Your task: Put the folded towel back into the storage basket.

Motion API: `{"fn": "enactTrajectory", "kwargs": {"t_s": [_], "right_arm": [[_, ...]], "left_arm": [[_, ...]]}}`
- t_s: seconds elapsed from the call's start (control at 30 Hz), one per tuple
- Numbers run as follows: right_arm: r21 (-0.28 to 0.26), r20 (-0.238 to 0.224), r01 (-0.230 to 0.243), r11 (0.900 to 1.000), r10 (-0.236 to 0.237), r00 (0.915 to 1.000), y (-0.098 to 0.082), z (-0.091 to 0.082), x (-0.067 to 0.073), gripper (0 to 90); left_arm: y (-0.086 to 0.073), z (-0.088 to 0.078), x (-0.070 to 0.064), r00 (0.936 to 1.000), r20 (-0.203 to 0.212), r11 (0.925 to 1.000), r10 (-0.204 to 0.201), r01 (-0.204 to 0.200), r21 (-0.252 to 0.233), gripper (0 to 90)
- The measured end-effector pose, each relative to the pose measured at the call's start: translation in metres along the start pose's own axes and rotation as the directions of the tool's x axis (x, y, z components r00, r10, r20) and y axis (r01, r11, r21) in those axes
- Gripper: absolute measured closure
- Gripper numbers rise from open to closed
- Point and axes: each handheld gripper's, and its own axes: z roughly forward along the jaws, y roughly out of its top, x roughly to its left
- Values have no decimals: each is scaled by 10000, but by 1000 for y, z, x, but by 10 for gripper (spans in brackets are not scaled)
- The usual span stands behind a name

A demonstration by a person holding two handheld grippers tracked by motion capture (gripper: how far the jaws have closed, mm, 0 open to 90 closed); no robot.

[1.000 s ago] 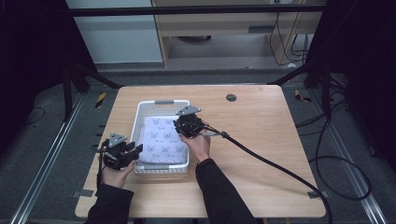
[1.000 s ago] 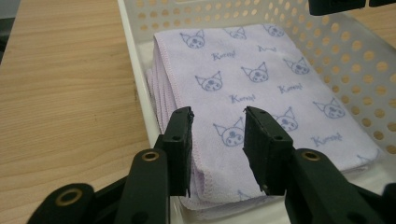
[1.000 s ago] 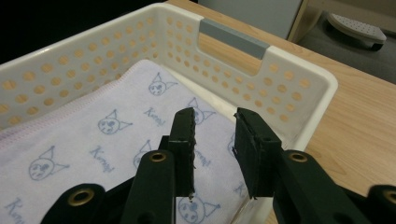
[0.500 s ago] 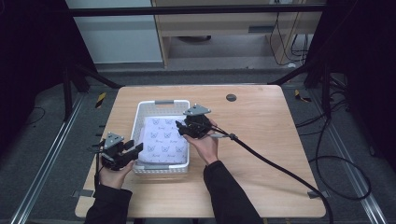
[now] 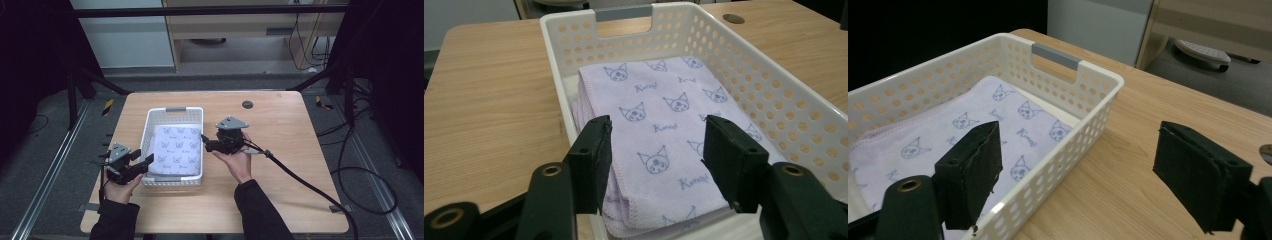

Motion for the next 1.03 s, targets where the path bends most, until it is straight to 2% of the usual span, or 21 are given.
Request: {"fn": "enactTrajectory", "kwargs": {"t_s": [0.27,0.5,0.77,1.03], "right_arm": [[-303,137,-87,9995,92,9999,-12,-27,-15,144],[-360,267,-216,9991,225,9994,-27,-51,-27,133],[-537,385,-571,9969,592,9975,-51,-79,-43,132],[-568,689,-903,9943,941,9932,-69,-102,-61,131]], "left_arm": [[-4,1,-2,9997,79,9997,244,-243,-52,395],[-8,2,-2,9994,110,9994,340,-339,-100,370],[-10,1,-1,9992,204,9993,335,-332,-169,349],[-13,0,-3,9984,209,9986,523,-523,-49,321]]}}
